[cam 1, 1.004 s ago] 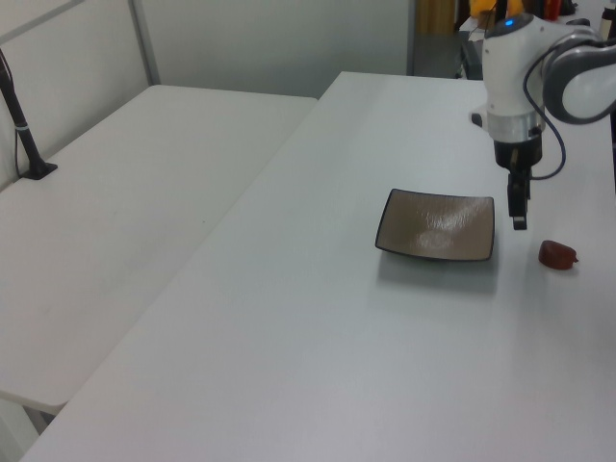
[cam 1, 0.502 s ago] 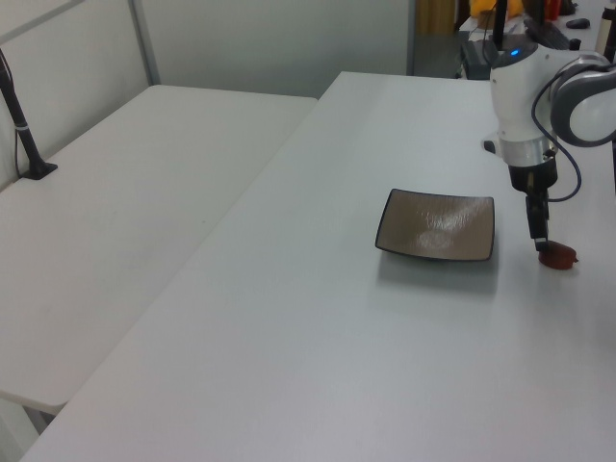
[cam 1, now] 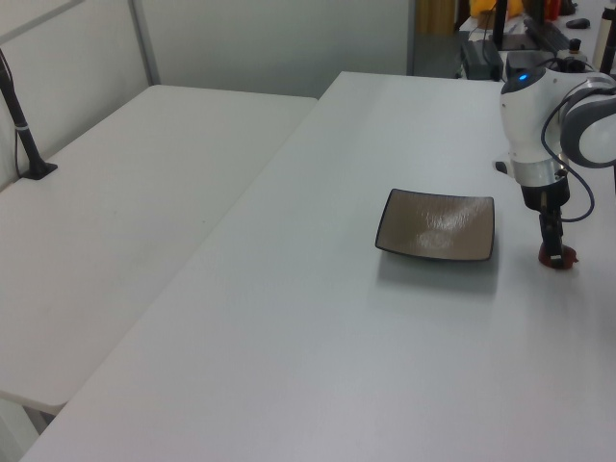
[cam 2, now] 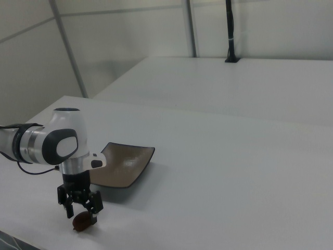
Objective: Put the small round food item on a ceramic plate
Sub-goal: 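Lower the gripper onto the food item and close on it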
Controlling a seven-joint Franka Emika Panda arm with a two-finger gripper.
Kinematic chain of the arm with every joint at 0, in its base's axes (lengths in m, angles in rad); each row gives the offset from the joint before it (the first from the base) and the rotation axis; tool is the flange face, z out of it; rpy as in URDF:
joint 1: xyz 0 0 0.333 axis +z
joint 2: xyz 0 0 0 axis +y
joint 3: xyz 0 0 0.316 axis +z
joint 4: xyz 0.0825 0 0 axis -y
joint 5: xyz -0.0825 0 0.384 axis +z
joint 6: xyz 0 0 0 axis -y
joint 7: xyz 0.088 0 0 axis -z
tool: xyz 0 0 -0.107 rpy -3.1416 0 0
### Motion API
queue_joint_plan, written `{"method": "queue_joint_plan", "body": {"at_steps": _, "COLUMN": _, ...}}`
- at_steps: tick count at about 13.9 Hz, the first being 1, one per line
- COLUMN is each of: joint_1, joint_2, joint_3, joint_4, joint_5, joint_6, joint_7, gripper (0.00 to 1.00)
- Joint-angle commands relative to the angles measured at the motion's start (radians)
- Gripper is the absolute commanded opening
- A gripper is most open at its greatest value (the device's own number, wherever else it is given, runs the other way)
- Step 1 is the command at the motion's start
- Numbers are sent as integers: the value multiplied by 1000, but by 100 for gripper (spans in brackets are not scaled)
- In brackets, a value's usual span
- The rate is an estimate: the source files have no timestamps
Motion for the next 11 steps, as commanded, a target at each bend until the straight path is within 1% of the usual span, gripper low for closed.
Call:
{"method": "queue_joint_plan", "body": {"at_steps": 1, "joint_1": 17, "joint_2": -3, "joint_3": -4, "joint_4": -23, "joint_5": 20, "joint_6": 56, "joint_7": -25, "gripper": 38}}
{"method": "queue_joint_plan", "body": {"at_steps": 2, "joint_1": 16, "joint_2": -3, "joint_3": -4, "joint_4": -23, "joint_5": 20, "joint_6": 58, "joint_7": -25, "gripper": 22}}
{"method": "queue_joint_plan", "body": {"at_steps": 3, "joint_1": 14, "joint_2": -1, "joint_3": -4, "joint_4": -23, "joint_5": 20, "joint_6": 58, "joint_7": -25, "gripper": 10}}
{"method": "queue_joint_plan", "body": {"at_steps": 4, "joint_1": 14, "joint_2": -1, "joint_3": -4, "joint_4": -23, "joint_5": 20, "joint_6": 58, "joint_7": -26, "gripper": 6}}
{"method": "queue_joint_plan", "body": {"at_steps": 6, "joint_1": 11, "joint_2": -4, "joint_3": -6, "joint_4": -20, "joint_5": 19, "joint_6": 53, "joint_7": -29, "gripper": 6}}
{"method": "queue_joint_plan", "body": {"at_steps": 7, "joint_1": 10, "joint_2": -6, "joint_3": -4, "joint_4": -18, "joint_5": 20, "joint_6": 46, "joint_7": -40, "gripper": 3}}
{"method": "queue_joint_plan", "body": {"at_steps": 8, "joint_1": 10, "joint_2": -9, "joint_3": -6, "joint_4": -15, "joint_5": 20, "joint_6": 30, "joint_7": -48, "gripper": 3}}
{"method": "queue_joint_plan", "body": {"at_steps": 11, "joint_1": 10, "joint_2": -20, "joint_3": -6, "joint_4": 31, "joint_5": 19, "joint_6": -55, "joint_7": -84, "gripper": 3}}
